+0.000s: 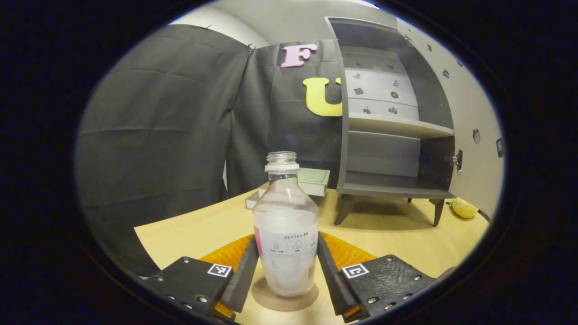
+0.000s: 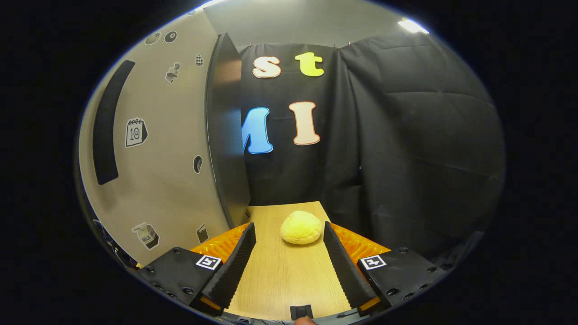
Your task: Open the cabinet door with the right hand, grasp the bottle in the cabinet with the left hand and place it on the coaster, then close the cabinet door with the right hand.
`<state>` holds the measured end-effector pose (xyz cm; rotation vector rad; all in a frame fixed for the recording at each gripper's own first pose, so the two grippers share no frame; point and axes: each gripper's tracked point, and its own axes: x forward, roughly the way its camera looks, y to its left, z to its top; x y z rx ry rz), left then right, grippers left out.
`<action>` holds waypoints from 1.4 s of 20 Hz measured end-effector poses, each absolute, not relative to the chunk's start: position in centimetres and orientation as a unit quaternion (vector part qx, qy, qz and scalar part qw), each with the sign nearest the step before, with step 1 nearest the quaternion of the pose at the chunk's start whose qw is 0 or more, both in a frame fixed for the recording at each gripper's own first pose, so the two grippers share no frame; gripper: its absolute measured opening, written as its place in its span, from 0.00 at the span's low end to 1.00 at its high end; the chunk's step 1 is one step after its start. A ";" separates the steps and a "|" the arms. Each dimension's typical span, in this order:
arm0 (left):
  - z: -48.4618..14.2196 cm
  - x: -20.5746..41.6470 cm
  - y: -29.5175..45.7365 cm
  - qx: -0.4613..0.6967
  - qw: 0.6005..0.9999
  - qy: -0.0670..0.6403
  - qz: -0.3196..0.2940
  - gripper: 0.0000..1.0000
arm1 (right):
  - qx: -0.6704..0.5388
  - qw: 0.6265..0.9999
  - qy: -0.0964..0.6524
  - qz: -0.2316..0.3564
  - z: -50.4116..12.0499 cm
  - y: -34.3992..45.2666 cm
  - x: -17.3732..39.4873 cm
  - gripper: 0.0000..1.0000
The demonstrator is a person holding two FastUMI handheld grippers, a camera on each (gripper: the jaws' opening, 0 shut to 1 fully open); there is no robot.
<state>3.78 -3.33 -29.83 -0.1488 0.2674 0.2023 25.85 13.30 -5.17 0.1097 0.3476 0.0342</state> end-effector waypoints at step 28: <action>-21.7 0.6 -3.0 -0.022 0.988 0.112 0.102 0.81 | 0.049 0.986 0.149 0.061 -3.6 17.0 26.1 0.96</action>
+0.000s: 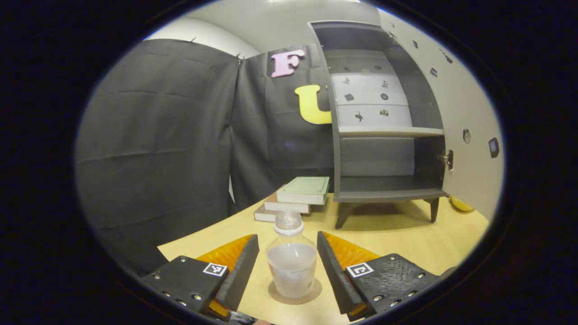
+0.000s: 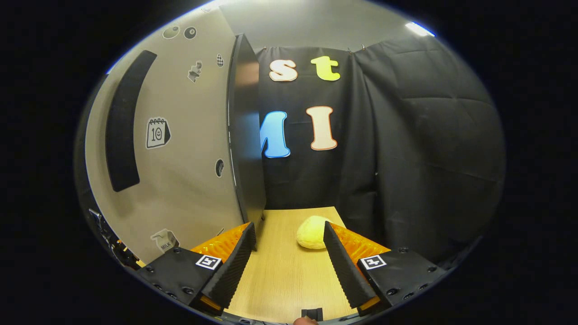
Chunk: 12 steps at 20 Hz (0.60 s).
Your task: Open the cabinet door with the right hand, grasp the bottle in the cabinet with the left hand and place it on the coaster, then close the cabinet door with the right hand.
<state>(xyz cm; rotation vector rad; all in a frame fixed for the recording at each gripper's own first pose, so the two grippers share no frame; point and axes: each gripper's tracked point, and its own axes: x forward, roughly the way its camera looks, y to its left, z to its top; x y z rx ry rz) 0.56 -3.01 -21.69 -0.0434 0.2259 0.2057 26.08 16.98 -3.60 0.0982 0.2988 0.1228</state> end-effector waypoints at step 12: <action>-8.2 -1.1 -2.2 0.004 0.992 0.086 0.094 0.77 | 0.112 0.977 0.130 0.130 1.3 19.3 26.9 0.93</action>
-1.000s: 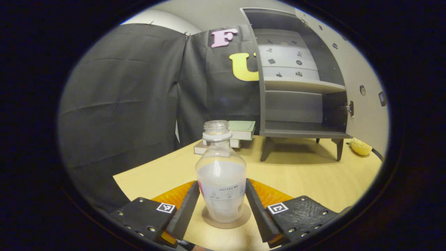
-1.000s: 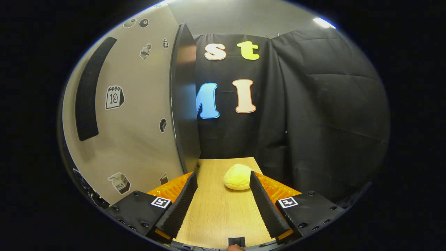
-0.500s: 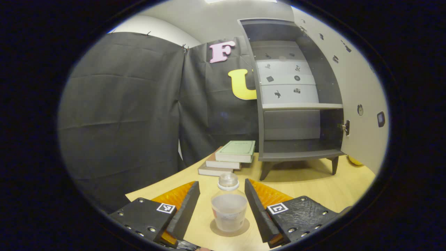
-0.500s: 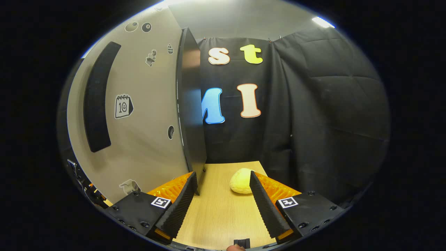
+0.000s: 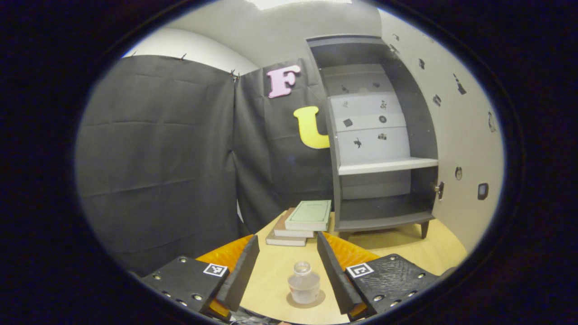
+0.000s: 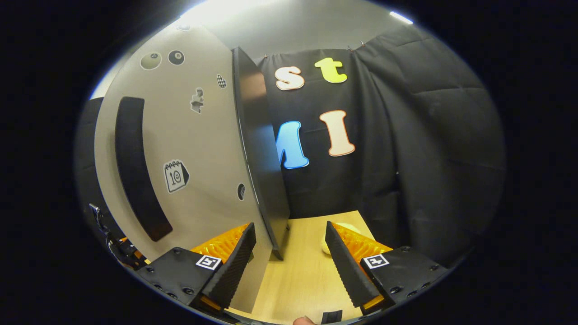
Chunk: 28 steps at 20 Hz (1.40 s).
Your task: Open the cabinet door with the right hand, grasp the bottle in the cabinet with the left hand and place it on the coaster, then close the cabinet door with the right hand.
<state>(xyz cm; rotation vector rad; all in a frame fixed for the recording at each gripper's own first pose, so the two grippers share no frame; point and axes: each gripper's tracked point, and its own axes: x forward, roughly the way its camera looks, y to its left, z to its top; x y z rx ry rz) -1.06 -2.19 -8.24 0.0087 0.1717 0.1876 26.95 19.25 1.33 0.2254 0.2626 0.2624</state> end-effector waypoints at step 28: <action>-9.7 4.7 8.8 -0.012 0.997 0.069 0.023 0.77 | 0.042 0.982 0.096 0.156 6.4 33.3 23.9 0.87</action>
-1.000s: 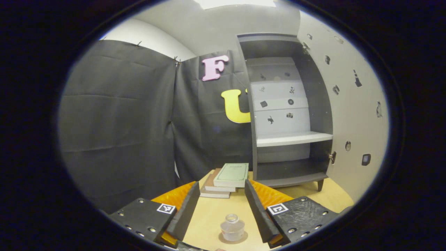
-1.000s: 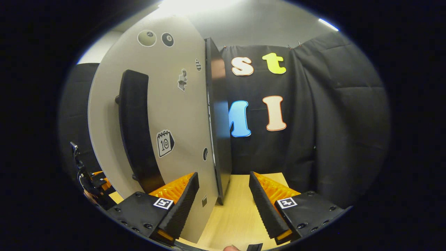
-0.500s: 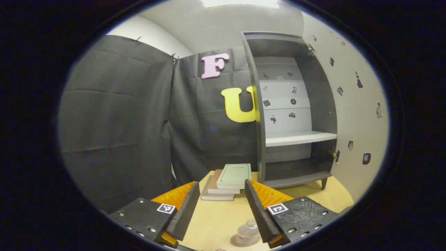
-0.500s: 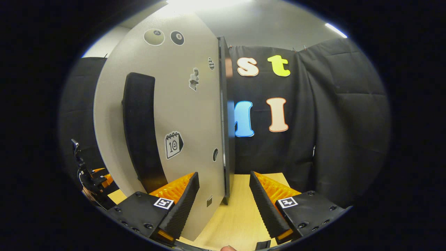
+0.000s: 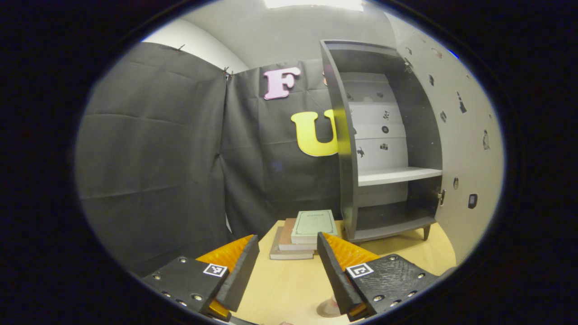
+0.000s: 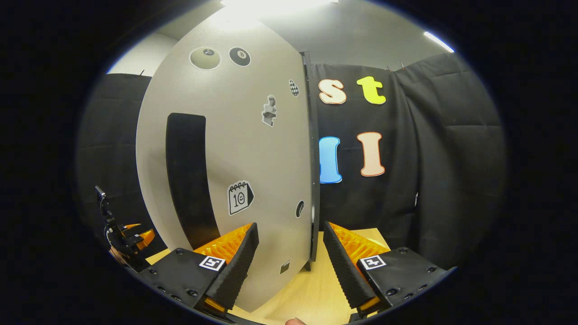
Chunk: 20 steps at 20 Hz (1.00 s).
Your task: Open the cabinet door with the right hand, grasp the bottle in the cabinet with the left hand and place it on the coaster, then close the cabinet door with the right hand.
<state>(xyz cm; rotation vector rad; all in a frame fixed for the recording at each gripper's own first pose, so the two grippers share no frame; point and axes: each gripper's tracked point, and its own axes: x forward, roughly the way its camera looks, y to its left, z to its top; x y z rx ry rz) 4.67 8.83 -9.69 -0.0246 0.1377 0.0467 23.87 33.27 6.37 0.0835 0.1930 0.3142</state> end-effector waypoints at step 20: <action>-12.2 1.4 20.4 -0.045 0.993 0.074 0.082 0.77 | 0.131 0.955 0.069 0.256 9.2 49.0 30.7 1.00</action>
